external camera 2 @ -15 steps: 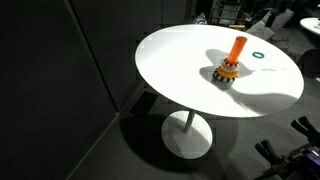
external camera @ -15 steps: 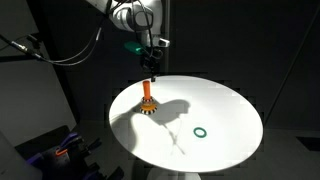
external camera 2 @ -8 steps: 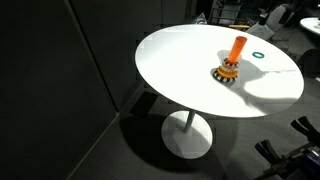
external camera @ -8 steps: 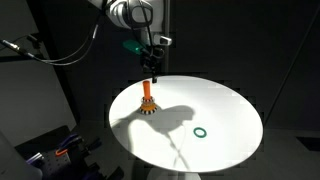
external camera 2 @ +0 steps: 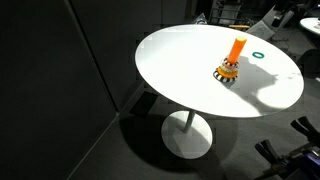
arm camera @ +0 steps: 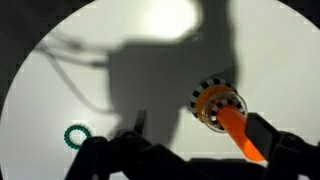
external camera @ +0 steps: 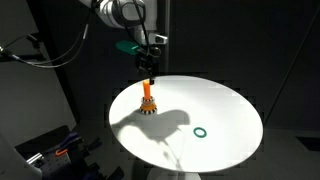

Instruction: Slide the ring holder forward on the table, pick up the black and white ring and put it on the ring holder

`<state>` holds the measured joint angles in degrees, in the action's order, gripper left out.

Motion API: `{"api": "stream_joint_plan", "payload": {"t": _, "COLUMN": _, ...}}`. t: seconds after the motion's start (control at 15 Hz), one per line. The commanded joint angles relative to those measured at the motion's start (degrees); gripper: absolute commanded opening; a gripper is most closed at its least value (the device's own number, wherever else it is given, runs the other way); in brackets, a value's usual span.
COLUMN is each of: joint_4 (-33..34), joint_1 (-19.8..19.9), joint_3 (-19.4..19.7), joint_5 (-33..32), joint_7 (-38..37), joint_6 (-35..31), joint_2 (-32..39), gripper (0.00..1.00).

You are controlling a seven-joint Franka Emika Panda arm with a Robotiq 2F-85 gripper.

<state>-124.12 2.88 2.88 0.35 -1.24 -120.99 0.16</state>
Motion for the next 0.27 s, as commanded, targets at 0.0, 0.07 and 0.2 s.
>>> {"api": "stream_joint_plan", "payload": {"t": 0.0, "joint_4": -0.5, "joint_1": 0.0, "joint_3": 0.0, "joint_5": -0.1, "joint_7": 0.0, "joint_6": 0.2, "joint_2": -0.6, "gripper": 1.0}}
{"api": "stream_joint_plan", "payload": {"t": 0.07, "joint_4": -0.9, "joint_1": 0.0, "joint_3": 0.0, "joint_5": -0.1, "joint_7": 0.0, "joint_6": 0.2, "joint_2": -1.0, "gripper": 1.0}}
{"api": "stream_joint_plan", "payload": {"t": 0.2, "joint_4": -1.3, "joint_1": 0.0, "joint_3": 0.0, "joint_5": -0.1, "joint_7": 0.0, "joint_6": 0.2, "joint_2": -1.3, "gripper": 1.0}}
